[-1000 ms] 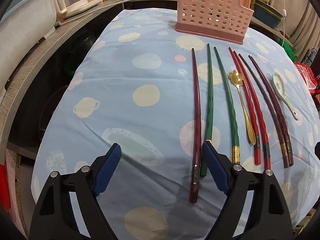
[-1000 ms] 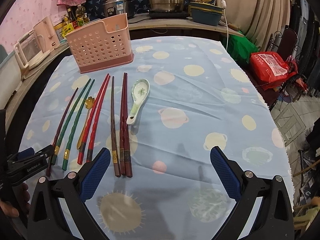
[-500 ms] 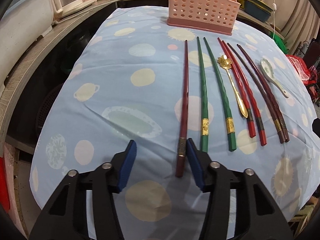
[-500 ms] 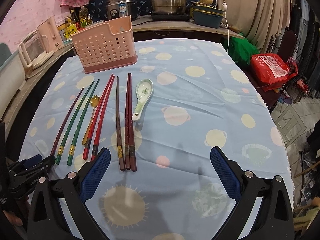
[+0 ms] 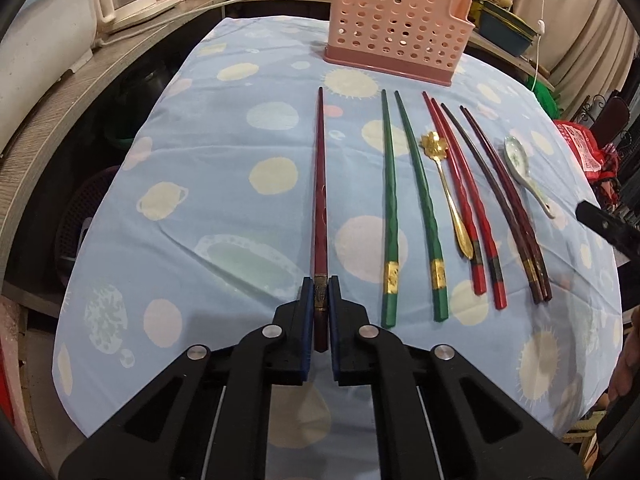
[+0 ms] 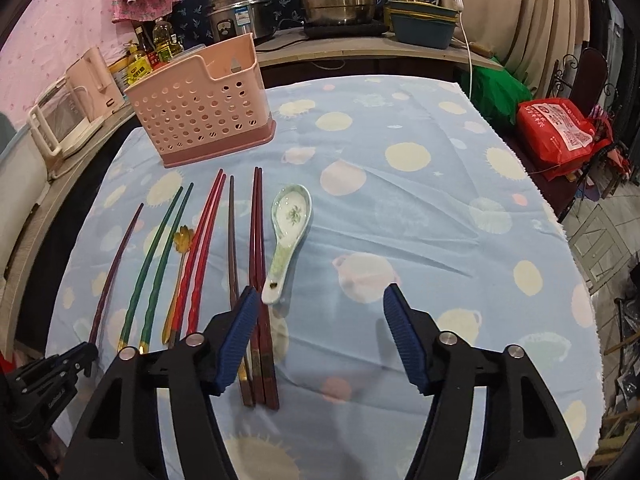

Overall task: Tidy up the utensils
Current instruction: 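Close the right tool around the white ceramic spoon handle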

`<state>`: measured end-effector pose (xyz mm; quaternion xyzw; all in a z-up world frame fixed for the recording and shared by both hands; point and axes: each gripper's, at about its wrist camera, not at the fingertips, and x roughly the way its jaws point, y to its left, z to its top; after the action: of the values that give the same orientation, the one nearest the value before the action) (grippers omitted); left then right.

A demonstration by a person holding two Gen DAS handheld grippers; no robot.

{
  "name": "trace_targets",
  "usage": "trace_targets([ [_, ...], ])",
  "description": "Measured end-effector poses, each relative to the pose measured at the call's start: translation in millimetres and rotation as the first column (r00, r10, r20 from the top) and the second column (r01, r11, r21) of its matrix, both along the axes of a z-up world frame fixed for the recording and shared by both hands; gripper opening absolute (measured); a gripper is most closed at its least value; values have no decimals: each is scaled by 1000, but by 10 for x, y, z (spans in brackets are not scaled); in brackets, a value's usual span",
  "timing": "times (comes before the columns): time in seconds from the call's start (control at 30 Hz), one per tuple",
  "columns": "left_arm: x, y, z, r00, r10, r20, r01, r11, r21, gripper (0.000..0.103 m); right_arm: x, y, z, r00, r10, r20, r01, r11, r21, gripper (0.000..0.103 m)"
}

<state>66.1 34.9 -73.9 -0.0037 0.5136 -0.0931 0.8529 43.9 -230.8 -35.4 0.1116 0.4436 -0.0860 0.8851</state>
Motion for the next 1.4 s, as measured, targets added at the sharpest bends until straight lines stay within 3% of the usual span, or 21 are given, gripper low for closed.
trace_targets([
  [0.2, 111, -15, -66, 1000, 2, -23, -1, 1000, 4, 7, 371, -7, -170, 999, 19, -31, -17, 998, 59, 41],
  [0.47, 166, -22, -92, 1000, 3, -31, -2, 1000, 7, 7, 474, -4, -429, 996, 39, -77, -28, 991, 130, 14],
  [0.77, 171, -26, -104, 1000, 0, -27, 0, 1000, 9, 7, 421, 20, -451, 997, 54, -60, -44, 987, 153, 12],
  [1.13, 132, -47, -109, 1000, 1, -14, -1, 1000, 18, 7, 292, -112, -338, 1000, 22, -6, -19, 967, 252, 17],
  [1.27, 132, -46, -109, 1000, 2, -18, -2, 1000, 18, 7, 323, -213, -364, 1000, 14, 5, -15, 936, 351, 19],
  [1.4, 143, -57, -108, 1000, 2, -19, -1, 1000, 24, 7, 337, -241, -328, 1000, 3, 19, -10, 934, 357, 19],
])
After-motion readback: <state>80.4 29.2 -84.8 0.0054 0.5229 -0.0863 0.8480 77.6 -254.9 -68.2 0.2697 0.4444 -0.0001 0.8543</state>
